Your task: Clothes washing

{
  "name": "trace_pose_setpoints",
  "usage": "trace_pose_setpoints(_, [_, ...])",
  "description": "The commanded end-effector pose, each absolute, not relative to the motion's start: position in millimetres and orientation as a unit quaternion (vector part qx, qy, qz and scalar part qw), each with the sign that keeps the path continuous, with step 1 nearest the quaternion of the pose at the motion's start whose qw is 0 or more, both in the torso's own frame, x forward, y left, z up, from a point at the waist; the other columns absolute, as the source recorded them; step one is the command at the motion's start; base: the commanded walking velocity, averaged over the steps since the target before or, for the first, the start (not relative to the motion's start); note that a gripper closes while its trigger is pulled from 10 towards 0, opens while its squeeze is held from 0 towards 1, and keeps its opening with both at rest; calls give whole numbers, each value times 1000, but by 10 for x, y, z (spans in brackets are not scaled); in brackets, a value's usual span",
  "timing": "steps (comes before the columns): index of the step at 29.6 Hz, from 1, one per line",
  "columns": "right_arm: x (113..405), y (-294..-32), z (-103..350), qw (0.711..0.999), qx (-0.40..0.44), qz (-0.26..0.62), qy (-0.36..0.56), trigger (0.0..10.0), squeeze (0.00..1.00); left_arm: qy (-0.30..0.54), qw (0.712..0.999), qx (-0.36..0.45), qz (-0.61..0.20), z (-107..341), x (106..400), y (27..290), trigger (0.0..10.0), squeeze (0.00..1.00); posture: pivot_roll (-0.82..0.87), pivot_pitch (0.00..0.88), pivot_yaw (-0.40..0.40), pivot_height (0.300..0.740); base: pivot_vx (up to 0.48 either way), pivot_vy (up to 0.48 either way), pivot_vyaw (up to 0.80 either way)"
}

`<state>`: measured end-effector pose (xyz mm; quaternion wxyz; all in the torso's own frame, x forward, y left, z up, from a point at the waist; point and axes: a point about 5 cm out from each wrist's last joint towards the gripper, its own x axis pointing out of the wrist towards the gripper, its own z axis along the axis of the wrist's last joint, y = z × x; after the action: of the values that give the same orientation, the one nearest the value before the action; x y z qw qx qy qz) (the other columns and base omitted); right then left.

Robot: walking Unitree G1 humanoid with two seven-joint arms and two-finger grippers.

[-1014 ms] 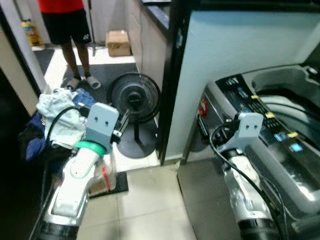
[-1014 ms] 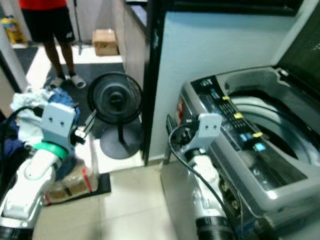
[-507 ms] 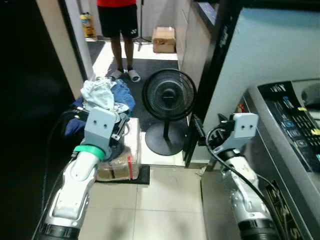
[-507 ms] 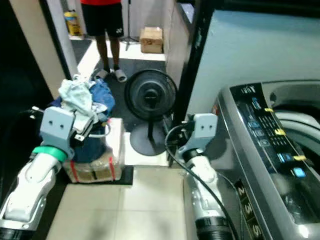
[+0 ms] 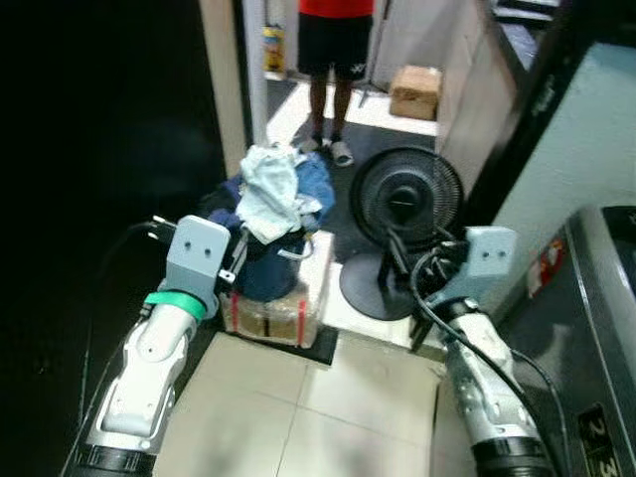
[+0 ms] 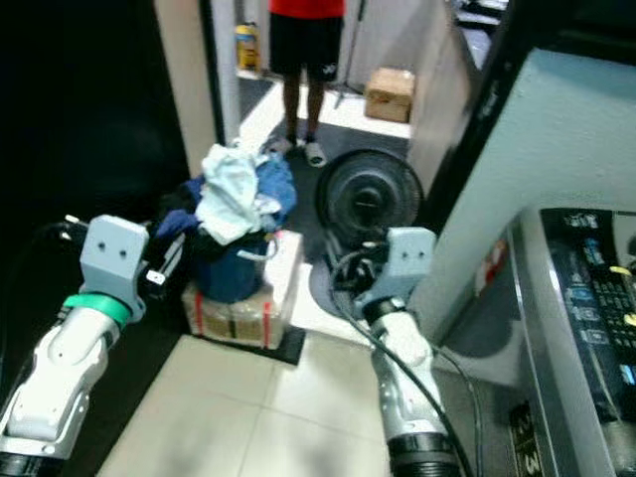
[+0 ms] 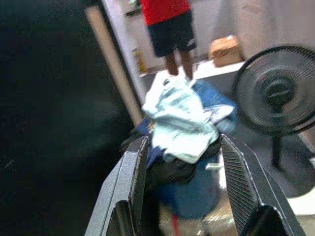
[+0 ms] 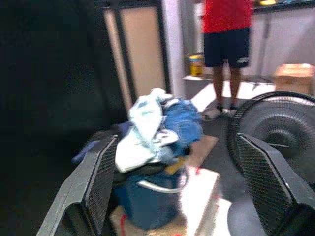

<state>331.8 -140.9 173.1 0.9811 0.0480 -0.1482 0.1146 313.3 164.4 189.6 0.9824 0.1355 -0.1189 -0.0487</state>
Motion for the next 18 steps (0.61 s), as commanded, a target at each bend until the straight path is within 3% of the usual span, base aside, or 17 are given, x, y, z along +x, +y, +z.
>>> trace_pose_setpoints(1, [3294,-1397,1660,983,11,114,-140,10000,0,-105,985,131,-42,1827,3138,1645,10000,0,55,21,8,740,412,247,0])
trace_pose_setpoints(18, [3297,-1424,1627,985,15,112,-132,10000,0,-102,986,123,-44,1783,3161,1602,10000,0,45,20,-1,740,412,246,0])
